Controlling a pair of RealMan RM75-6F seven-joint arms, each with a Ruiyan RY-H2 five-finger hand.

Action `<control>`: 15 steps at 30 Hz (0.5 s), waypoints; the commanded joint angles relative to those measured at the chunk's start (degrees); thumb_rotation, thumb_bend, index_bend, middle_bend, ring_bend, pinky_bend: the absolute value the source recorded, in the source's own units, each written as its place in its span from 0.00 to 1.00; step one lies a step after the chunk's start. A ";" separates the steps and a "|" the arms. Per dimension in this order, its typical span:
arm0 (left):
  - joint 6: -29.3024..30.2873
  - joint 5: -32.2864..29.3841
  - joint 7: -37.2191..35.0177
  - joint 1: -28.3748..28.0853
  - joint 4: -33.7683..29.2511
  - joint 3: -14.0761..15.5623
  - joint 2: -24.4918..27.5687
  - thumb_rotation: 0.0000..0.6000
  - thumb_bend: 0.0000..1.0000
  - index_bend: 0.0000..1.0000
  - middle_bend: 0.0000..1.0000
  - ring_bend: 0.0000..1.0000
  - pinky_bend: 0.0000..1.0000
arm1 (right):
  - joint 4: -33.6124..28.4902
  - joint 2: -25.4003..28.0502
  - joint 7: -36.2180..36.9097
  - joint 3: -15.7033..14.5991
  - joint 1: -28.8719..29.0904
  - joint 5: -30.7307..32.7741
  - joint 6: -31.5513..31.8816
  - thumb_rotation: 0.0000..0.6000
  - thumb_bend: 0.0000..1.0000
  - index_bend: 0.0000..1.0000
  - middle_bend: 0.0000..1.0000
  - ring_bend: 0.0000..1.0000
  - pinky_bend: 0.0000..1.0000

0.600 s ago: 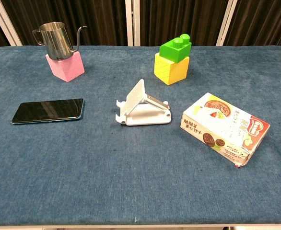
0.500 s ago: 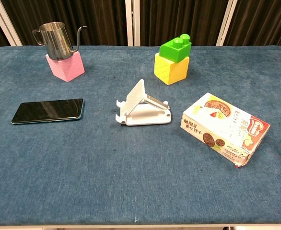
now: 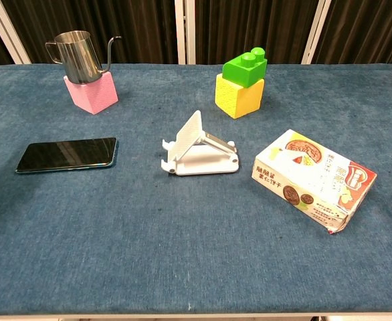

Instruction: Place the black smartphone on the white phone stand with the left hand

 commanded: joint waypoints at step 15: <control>-10.45 -25.40 19.38 -14.98 4.44 -3.83 -15.56 0.99 0.09 0.15 0.13 0.00 0.00 | 0.81 -0.70 0.32 -0.04 0.94 1.57 -2.38 1.00 0.31 0.00 0.05 0.00 0.05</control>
